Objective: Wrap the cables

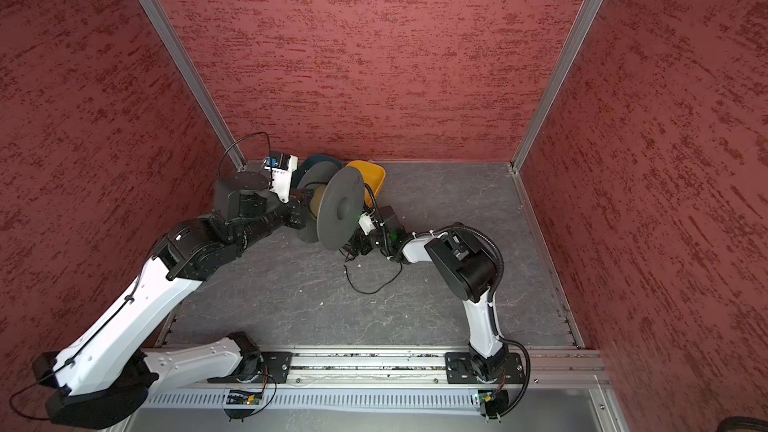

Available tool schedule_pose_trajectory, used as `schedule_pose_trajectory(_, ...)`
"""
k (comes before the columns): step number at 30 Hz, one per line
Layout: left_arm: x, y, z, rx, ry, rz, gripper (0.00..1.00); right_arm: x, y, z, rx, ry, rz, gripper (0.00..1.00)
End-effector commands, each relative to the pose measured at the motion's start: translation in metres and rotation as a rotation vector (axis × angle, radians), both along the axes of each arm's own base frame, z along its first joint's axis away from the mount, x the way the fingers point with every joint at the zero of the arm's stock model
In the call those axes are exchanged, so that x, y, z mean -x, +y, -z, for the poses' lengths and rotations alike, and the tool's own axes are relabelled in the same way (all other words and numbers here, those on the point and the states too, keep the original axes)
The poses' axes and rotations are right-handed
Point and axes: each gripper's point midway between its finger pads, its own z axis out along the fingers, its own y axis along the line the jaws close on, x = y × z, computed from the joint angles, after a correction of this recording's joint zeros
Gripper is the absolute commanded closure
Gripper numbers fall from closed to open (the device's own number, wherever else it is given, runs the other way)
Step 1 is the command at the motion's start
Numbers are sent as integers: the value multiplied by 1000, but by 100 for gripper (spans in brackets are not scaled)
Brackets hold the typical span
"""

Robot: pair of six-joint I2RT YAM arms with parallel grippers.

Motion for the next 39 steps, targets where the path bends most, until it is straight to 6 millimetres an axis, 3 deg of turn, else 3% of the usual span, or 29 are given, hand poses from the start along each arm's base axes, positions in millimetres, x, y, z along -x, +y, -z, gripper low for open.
schedule_pose_trajectory(1,-1,12,-47,91,-127,-53,99,-11,-25,-24,-53,36,115,22)
schedule_pose_trajectory(3,-3,19,-53,102,-128,-81,99,-13,-41,-18,-1,70,190,22)
schedule_pose_trajectory(6,-4,22,-62,130,-146,-101,99,-3,-58,-21,21,67,249,16)
schedule_pose_trajectory(12,-17,26,-61,137,-133,-155,99,35,-70,-37,-59,-39,228,15)
schedule_pose_trajectory(19,-27,18,-68,170,-119,-143,99,58,-39,-52,-96,-254,142,13)
schedule_pose_trajectory(23,-30,13,-67,167,-103,-128,99,49,-16,-58,-104,-356,136,11)
schedule_pose_trajectory(29,-30,17,-70,175,-94,-125,99,32,7,-39,-64,-386,115,18)
schedule_pose_trajectory(34,-35,20,-68,186,-82,-133,99,23,22,-29,-49,-390,120,34)
schedule_pose_trajectory(39,-46,27,-66,193,-71,-157,99,27,30,-18,-18,-387,116,74)
